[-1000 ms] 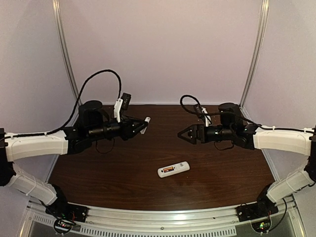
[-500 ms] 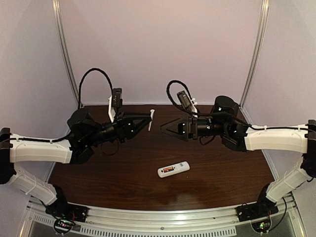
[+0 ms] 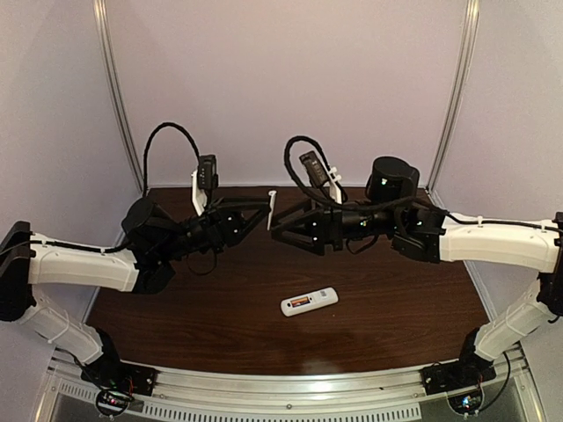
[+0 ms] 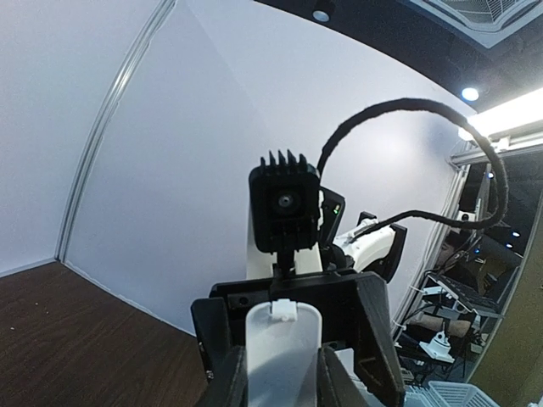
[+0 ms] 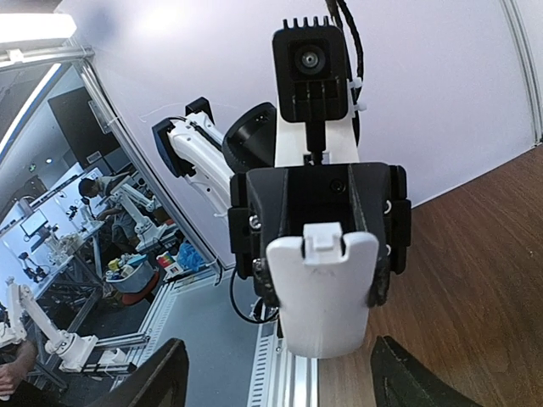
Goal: Load the batteries into the remote control
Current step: Pass from the left arm to the right
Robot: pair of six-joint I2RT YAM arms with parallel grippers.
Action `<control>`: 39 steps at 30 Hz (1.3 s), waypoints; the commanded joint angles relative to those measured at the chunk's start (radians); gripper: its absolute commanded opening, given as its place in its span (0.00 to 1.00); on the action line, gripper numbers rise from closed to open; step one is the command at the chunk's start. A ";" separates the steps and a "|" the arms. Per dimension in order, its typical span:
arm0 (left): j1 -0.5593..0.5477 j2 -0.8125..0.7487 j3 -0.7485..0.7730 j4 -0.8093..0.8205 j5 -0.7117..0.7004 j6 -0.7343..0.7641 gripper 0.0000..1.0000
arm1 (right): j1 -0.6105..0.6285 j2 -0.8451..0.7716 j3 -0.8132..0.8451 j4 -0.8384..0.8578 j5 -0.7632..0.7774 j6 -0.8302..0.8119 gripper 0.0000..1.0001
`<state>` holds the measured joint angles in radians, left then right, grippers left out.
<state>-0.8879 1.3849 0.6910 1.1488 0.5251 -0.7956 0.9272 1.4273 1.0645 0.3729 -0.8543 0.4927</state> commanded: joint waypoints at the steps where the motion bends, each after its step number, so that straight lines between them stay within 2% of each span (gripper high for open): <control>1: -0.015 0.025 0.000 0.078 0.017 -0.028 0.20 | 0.005 0.009 0.043 -0.061 0.043 -0.055 0.72; 8: -0.017 0.039 0.004 0.090 0.004 -0.043 0.20 | 0.008 0.004 0.061 -0.106 0.059 -0.086 0.62; 12: -0.017 0.045 0.002 0.097 -0.003 -0.050 0.20 | 0.008 0.004 0.064 -0.120 0.066 -0.101 0.51; 21: -0.016 0.066 0.002 0.135 0.000 -0.076 0.20 | 0.008 0.010 0.068 -0.123 0.069 -0.105 0.47; 28: -0.017 0.074 0.001 0.145 0.003 -0.089 0.20 | 0.008 0.010 0.068 -0.146 0.085 -0.121 0.31; 31: -0.017 0.073 -0.009 0.144 -0.003 -0.090 0.20 | 0.008 0.003 0.068 -0.159 0.090 -0.130 0.27; 36: -0.017 0.061 -0.025 0.135 -0.017 -0.084 0.30 | 0.008 -0.003 0.065 -0.181 0.097 -0.145 0.18; 39: -0.016 0.031 -0.029 0.079 -0.030 -0.057 0.45 | 0.007 -0.010 0.066 -0.215 0.109 -0.167 0.14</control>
<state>-0.9009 1.4475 0.6781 1.2354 0.5198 -0.8783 0.9314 1.4315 1.1088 0.2070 -0.7761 0.3618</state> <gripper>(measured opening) 0.382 0.287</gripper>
